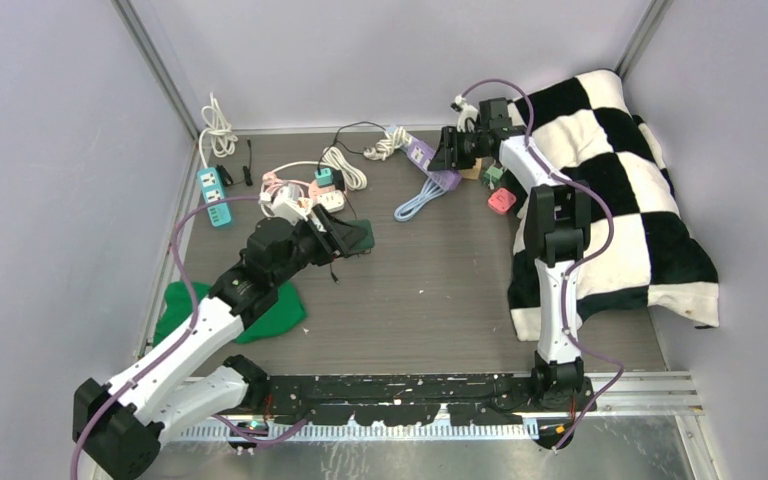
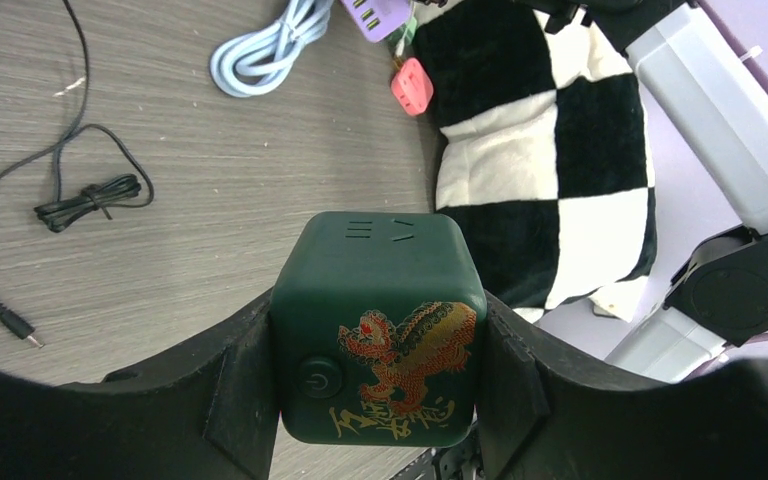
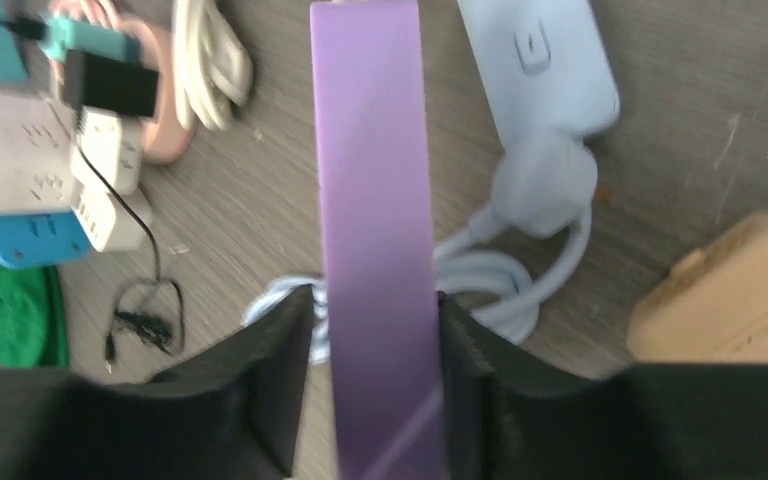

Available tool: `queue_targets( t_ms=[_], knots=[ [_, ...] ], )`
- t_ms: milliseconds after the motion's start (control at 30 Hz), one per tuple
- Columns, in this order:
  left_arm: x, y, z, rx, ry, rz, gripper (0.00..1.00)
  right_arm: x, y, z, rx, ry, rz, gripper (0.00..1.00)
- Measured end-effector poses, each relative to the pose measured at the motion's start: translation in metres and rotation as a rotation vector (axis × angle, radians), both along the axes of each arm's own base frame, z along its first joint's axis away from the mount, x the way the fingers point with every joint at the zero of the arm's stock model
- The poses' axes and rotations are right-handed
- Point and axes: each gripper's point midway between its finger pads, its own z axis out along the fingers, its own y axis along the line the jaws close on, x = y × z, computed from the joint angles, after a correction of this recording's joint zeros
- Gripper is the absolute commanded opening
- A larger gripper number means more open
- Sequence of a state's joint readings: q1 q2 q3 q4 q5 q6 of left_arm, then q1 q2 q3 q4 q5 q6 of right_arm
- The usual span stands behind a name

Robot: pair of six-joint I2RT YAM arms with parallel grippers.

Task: Pull the plug off the socket
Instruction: Place the socket at the center of the board.

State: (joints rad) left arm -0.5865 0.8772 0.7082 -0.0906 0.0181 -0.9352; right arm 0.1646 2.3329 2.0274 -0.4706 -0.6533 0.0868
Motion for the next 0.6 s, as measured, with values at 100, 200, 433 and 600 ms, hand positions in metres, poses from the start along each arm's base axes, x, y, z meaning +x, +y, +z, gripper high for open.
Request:
queue_targets(
  t_ms=[100,200,433,600],
  knots=[
    [0.005,-0.013,-0.010,0.002,0.024,-0.044,0.00,-0.015,-0.007,-0.017,-0.049,0.054,0.025,0.83],
    [0.008,-0.024,-0.018,0.001,0.044,-0.087,0.00,-0.024,-0.011,-0.025,-0.095,0.069,0.052,0.88],
    [0.015,-0.047,-0.016,-0.063,0.043,-0.161,0.00,-0.058,-0.032,0.017,-0.212,-0.013,0.134,1.00],
    [0.016,-0.060,-0.006,-0.144,0.038,-0.220,0.00,-0.118,-0.047,0.090,-0.284,-0.236,0.274,1.00]
  ],
)
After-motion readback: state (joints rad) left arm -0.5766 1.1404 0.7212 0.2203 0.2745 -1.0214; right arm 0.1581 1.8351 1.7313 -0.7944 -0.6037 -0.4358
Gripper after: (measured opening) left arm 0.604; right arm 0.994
